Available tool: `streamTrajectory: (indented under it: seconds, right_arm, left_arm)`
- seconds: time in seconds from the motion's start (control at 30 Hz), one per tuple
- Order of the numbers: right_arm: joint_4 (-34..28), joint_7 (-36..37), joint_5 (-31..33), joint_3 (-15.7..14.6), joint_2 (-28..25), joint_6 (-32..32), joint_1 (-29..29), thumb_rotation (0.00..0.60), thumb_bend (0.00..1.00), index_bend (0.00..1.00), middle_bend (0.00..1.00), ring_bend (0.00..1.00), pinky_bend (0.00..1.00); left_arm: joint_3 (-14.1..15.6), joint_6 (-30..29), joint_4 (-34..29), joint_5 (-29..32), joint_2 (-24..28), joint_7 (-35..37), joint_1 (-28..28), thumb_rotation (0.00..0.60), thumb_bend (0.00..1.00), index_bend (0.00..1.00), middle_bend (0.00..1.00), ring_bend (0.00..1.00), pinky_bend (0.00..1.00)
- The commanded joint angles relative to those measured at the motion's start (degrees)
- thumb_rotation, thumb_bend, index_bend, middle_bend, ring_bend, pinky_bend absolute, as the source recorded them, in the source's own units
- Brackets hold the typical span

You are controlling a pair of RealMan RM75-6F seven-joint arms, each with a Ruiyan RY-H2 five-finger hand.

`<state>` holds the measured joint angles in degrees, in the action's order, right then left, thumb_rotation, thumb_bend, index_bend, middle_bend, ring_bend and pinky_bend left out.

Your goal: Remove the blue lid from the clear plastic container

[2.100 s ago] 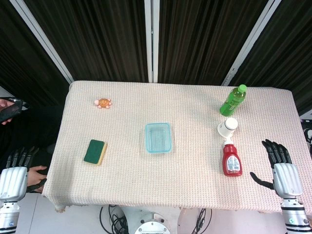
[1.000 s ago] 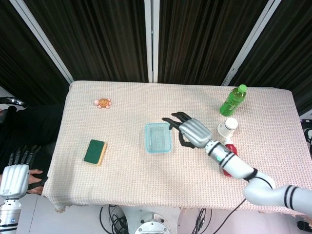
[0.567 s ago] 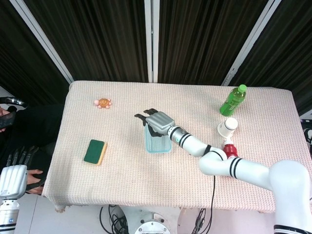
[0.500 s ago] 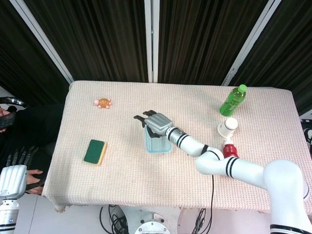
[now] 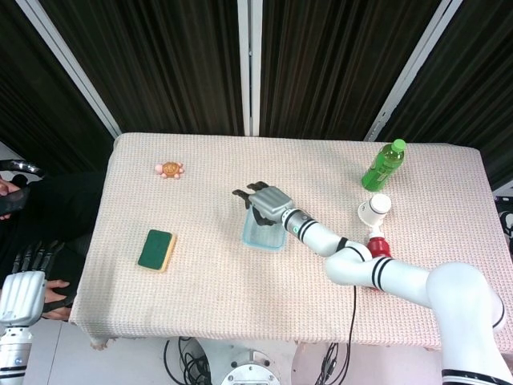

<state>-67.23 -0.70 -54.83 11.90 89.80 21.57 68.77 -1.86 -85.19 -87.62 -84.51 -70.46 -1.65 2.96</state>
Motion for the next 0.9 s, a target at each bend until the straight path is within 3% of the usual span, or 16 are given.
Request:
streamTrajectory:
  seconds: [0.03,0.3,0.37,0.5,0.67,0.9]
  right_arm:
    - [-3.9,0.1,1.1,-2.0,-3.5,1.4,-2.3,0.600,0.93,0.00,0.34,0.00,0.00]
    - [-12.5,0.2,1.3,-5.1,-10.3,5.6,-7.1,0.600,0.92,0.00,0.34,0.00,0.00]
    - [-14.1,0.7,0.2,-5.0,-11.3,7.1,-8.2,0.600,0.81,0.00,0.33,0.00,0.00]
    - [-17.6,1.4,-5.8,-4.4,-12.3,14.5,-11.8,0.600,0.29,0.00,0.18,0.00,0.00]
    - [-22.3,3.2,-15.9,-5.5,-14.5,24.0,-17.1,0.600,0.12,0.00,0.08,0.00,0.00]
    - [-26.6,3.4,-24.6,-11.0,-17.9,36.1,-26.6,0.600,0.07,0.00,0.05,0.00,0.00]
  left_arm:
    - [0.0,0.2,0.1,-0.1,-0.2,0.0,0.2,0.600,0.05,0.14,0.10,0.00,0.05]
    - [-0.3,0.9,-0.1,-0.4,-0.3,-0.9,1.1,0.600,0.05,0.14,0.10,0.00,0.05]
    - [-0.3,1.0,-0.4,-0.5,-0.3,-1.2,1.3,0.600,0.05,0.14,0.10,0.00,0.05]
    - [-0.4,1.3,-1.0,-0.4,-0.1,-2.0,1.5,0.600,0.05,0.14,0.10,0.00,0.05]
    - [-0.3,1.0,-2.0,0.1,0.3,-2.7,1.2,0.600,0.05,0.14,0.10,0.00,0.05]
    - [-0.3,0.9,-2.5,0.3,0.6,-3.1,1.2,0.600,0.05,0.14,0.10,0.00,0.05]
